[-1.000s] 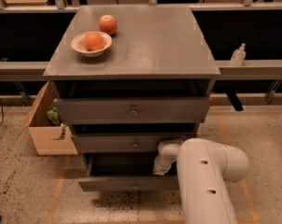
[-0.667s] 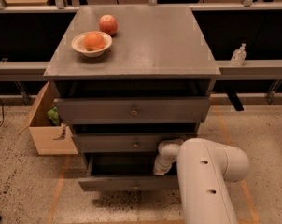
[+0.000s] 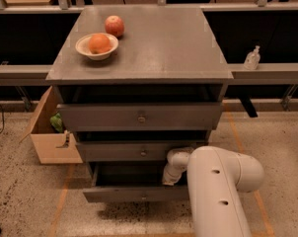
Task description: Open bottom drawer
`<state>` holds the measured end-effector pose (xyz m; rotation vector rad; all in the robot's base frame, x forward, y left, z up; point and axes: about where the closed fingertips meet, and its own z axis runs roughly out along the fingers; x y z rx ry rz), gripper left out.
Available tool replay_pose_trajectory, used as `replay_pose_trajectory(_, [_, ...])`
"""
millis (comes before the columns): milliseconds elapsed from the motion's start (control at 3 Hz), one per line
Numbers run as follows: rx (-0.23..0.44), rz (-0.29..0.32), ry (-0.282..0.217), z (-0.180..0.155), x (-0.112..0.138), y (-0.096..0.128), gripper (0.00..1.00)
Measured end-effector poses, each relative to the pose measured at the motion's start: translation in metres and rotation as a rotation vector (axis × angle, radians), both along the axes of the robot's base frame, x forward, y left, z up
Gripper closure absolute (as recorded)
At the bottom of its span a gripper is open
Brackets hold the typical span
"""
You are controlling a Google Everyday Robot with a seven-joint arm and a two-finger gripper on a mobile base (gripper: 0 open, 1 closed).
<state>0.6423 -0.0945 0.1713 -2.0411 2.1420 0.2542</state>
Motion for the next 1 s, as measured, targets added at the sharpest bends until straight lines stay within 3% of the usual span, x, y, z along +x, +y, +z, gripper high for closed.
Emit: replay_pose_trajectory(1000, [0.000, 0.000, 0.000, 0.0000, 0.0017, 0.0000, 1.00])
